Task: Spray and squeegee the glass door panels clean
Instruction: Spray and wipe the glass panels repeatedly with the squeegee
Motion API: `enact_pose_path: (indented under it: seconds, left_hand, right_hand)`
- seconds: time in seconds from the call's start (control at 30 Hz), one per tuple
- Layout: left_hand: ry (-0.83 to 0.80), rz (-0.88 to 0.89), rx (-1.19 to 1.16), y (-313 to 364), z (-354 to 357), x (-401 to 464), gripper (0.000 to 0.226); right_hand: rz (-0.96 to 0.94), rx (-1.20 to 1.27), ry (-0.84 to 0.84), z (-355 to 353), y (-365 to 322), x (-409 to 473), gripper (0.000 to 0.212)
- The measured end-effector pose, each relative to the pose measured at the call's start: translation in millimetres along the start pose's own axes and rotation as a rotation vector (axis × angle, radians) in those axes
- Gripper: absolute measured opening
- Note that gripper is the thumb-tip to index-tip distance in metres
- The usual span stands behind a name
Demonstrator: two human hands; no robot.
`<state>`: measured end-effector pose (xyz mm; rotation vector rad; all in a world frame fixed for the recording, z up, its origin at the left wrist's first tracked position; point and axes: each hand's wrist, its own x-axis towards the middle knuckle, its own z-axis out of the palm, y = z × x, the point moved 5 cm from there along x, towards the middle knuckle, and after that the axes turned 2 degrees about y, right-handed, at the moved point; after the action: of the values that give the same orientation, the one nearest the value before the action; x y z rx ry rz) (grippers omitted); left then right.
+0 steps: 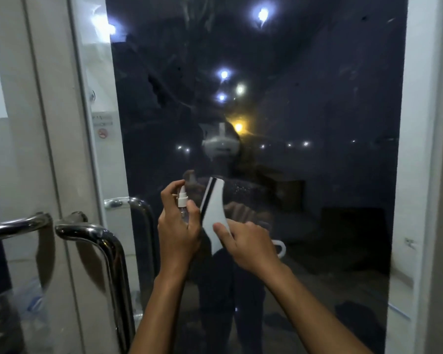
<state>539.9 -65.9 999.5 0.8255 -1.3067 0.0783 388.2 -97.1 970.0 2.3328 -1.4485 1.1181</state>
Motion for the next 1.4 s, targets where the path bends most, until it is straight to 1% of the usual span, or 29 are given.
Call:
enact_pose_path:
  seconds: [0.1,0.2,0.33,0.4,0.47,0.63,0.73,0.8,0.9,0.97,1.03,1.17,1.27,1.3,1.37,1.4]
  left_hand:
    - [0.013,-0.003,0.001,-4,-2,0,0.035]
    - [0.009,-0.009,0.002,-10,-2,-2,0.036]
    - [0.011,-0.002,-0.002,-16,-2,-5,0.035]
    - [0.02,0.0,-0.005,-18,-3,-6,0.035]
    - [0.024,-0.001,-0.014,-20,-5,-6,0.035]
    - [0.021,0.01,-0.009,-20,-7,-7,0.034]
    - [0.012,-0.001,0.002,-20,-4,-10,0.035]
    - [0.001,-0.005,-0.001,-19,1,-13,0.035]
    - [-0.018,-0.011,0.002,-16,8,-17,0.036]
    - [-0.028,-0.024,-0.003,-15,13,-20,0.038]
    - [-0.04,-0.029,-0.007,-12,19,-24,0.038]
    - [-0.059,-0.014,-0.026,-5,30,-26,0.035]
    - [-0.073,-0.016,-0.04,0,43,-29,0.036]
    - [-0.077,-0.013,-0.046,1,46,-31,0.036]
    - [-0.085,-0.005,-0.059,3,52,-38,0.035]
    - [-0.091,-0.006,-0.062,2,53,-42,0.036]
  right_hand:
    - [-0.049,-0.089,-0.039,1,-27,23,0.059]
    - [-0.021,-0.178,-0.043,2,-24,31,0.061]
    - [0.133,-0.202,-0.121,-3,21,13,0.067]
    - [0.219,-0.202,-0.118,-9,50,-3,0.07]
    - [0.249,-0.206,-0.099,-13,67,-13,0.074]
    - [0.281,-0.094,-0.077,-10,55,-10,0.071]
    - [0.257,-0.099,-0.059,-12,49,-6,0.068]
    - [0.295,-0.103,-0.049,-21,62,-11,0.066]
    - [0.457,-0.062,-0.024,-39,105,-33,0.068]
    - [0.523,-0.061,-0.013,-48,123,-48,0.068]
    - [0.547,-0.068,-0.001,-47,127,-55,0.066]
    - [0.532,-0.009,0.057,-40,118,-50,0.061]
    - [0.575,0.054,0.076,-29,131,-59,0.059]
    - [0.609,0.1,0.089,-19,138,-68,0.061]
    - [0.678,0.213,0.145,5,154,-95,0.075]
    - [0.728,0.259,0.145,19,160,-109,0.08]
